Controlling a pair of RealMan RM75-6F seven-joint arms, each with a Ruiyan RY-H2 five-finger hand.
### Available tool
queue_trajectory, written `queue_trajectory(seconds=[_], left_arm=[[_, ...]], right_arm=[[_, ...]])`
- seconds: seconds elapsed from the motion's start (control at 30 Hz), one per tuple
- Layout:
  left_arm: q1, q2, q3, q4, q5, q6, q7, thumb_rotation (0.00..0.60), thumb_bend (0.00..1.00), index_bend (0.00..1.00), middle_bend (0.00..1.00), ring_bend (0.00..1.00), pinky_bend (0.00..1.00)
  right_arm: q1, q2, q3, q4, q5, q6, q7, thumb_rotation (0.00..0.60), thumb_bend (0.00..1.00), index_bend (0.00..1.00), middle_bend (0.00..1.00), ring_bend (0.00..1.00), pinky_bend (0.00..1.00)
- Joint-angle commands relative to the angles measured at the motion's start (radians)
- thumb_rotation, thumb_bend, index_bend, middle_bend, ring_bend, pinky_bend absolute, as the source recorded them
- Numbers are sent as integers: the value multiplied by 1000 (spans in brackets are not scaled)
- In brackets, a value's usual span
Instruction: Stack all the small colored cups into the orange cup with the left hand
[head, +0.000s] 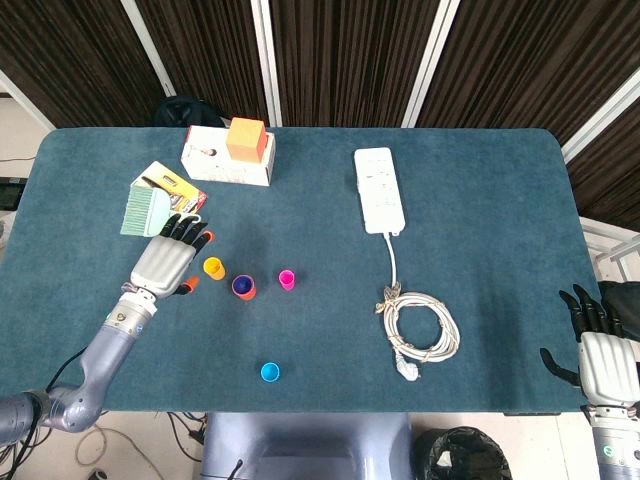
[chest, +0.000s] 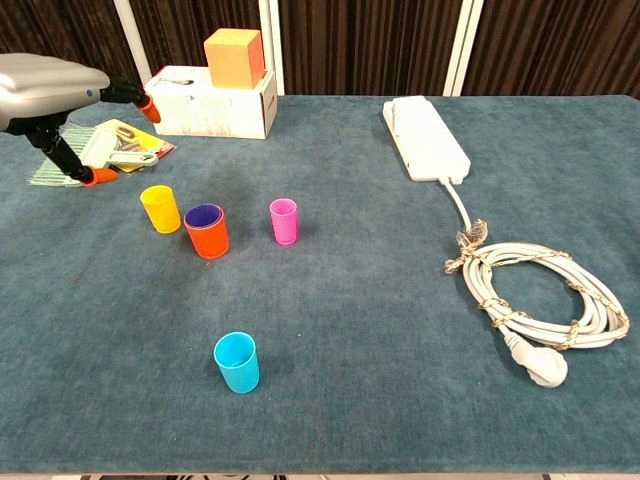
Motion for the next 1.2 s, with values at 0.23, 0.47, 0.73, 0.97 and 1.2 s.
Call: queue_trajectory(seconds=[0.23, 0.47, 0.73, 0.97, 1.2], left_arm=[[-8, -84, 14, 123, -43, -74, -17, 600, 262, 189, 85, 0, 0], [-22, -143, 3, 209, -44, -111, -37, 600, 256, 200, 85, 0, 0], [-38, -189, -5, 260, -51, -126, -25, 600, 256, 253, 86, 0, 0], [-42, -212, -7, 286, -45, -127, -21, 600, 267, 379, 93, 0, 0], [-37, -213, -9, 291, -60, -112, 1, 600, 270, 397, 94, 0, 0]], right_arm=[[5, -9, -1, 11, 8, -13, -12, 600, 337, 118, 45, 124, 61], [7, -13, 3, 20, 21, -19, -14, 600, 337, 119, 45, 124, 61], [9, -15, 5, 27, 29, -26, -11, 600, 337, 118, 45, 124, 61], [9, -16, 6, 27, 30, -27, -7, 600, 336, 118, 45, 124, 61], [10, -18, 4, 30, 32, -32, -7, 600, 337, 119, 45, 124, 61]])
